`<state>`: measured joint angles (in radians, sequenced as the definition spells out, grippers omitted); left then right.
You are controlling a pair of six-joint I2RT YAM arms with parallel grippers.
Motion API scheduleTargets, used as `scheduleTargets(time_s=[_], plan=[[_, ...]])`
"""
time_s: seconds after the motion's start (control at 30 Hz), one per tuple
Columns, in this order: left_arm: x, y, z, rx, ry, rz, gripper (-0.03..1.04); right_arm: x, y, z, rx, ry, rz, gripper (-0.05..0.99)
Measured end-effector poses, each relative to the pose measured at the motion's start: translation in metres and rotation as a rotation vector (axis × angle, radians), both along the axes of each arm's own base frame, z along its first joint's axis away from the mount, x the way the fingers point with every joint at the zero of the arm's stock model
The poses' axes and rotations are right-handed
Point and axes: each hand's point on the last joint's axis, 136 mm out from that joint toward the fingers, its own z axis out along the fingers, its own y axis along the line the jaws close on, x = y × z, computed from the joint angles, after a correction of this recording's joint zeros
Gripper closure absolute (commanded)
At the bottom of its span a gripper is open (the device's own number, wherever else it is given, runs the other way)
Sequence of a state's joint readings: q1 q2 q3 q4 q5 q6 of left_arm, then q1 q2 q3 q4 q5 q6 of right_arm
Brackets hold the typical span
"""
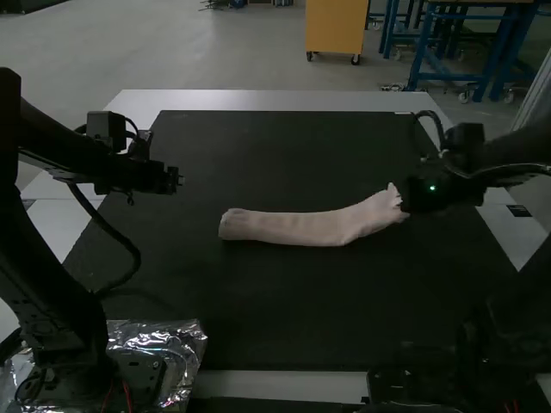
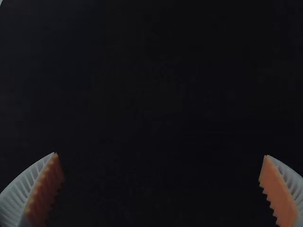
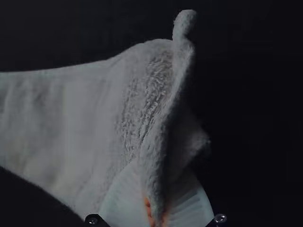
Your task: Fold the towel.
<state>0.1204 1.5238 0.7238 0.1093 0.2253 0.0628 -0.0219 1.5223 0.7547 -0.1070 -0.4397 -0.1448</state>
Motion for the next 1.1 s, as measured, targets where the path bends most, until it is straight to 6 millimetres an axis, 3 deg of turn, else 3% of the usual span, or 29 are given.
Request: scheduleTargets(time_s=[0.07,0.33,0.53,0.8,1.1], plan=[[0.001,-0.003,0.001,0.008,-0.004,-0.006,0.04,-0.003,0.022,0.003,0.015,-0.001,0.051,0.96],[0.004,-0.006,0.003,0.035,-0.021,-0.005,0.04,-0.026,0.142,0.026,0.116,-0.072,0.3,0.96],[0.005,-0.004,0.004,0.042,-0.025,0.003,0.04,-0.042,0.207,0.034,0.184,-0.085,0.412,0.96],[0.008,-0.004,0.008,0.045,-0.05,0.004,0.04,-0.052,0.258,0.003,0.198,-0.026,0.493,0.96],[0.002,-0.004,-0.001,0.048,-0.05,0.008,0.04,-0.03,0.295,-0.007,0.206,-0.04,0.524,0.96]])
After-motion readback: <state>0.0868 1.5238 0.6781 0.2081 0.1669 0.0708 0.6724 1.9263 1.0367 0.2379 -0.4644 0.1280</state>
